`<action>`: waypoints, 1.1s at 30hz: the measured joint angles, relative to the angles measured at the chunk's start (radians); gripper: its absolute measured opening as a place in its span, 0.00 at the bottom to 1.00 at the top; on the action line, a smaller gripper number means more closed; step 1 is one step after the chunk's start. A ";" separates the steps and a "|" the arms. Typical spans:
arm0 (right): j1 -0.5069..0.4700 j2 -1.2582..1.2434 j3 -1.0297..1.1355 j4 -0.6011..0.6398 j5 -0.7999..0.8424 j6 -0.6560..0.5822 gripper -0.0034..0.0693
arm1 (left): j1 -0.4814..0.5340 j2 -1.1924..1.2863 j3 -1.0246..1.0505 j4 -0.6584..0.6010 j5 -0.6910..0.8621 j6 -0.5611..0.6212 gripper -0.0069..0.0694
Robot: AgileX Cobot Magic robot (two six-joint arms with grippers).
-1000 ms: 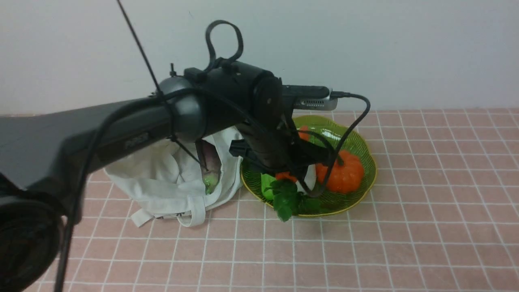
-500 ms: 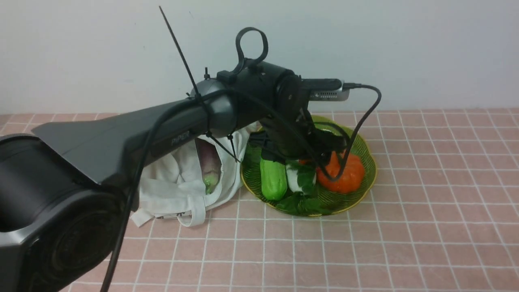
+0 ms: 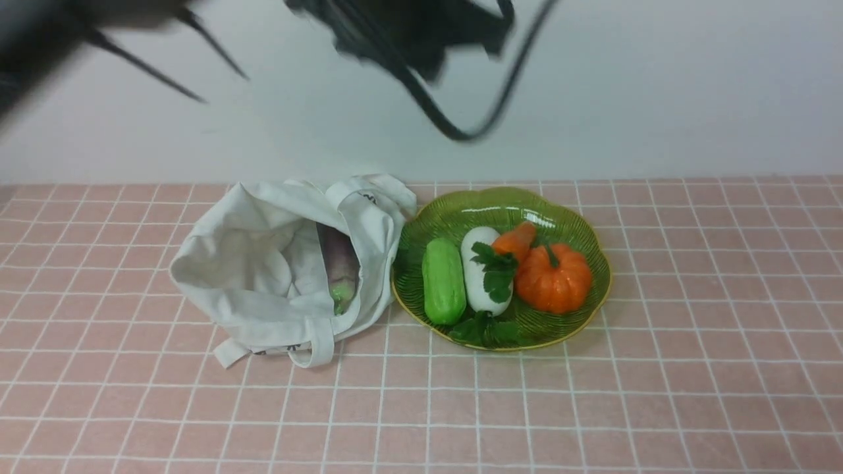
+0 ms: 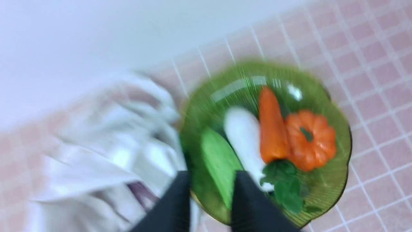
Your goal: Take vegetables from bag on pink coffee tablecloth place on plate.
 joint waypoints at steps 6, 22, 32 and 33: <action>0.000 0.000 0.000 0.000 0.000 0.000 0.02 | 0.000 -0.307 0.193 -0.035 0.012 0.068 0.08; 0.000 0.000 0.000 0.002 0.000 0.000 0.02 | 0.000 -1.460 1.422 -0.042 -0.330 -0.122 0.08; 0.000 0.000 0.001 0.008 0.000 0.000 0.02 | 0.000 -1.766 1.811 0.121 -0.663 -0.184 0.08; 0.000 0.000 0.001 0.009 0.000 0.000 0.02 | 0.000 -1.766 1.827 0.131 -0.681 -0.184 0.08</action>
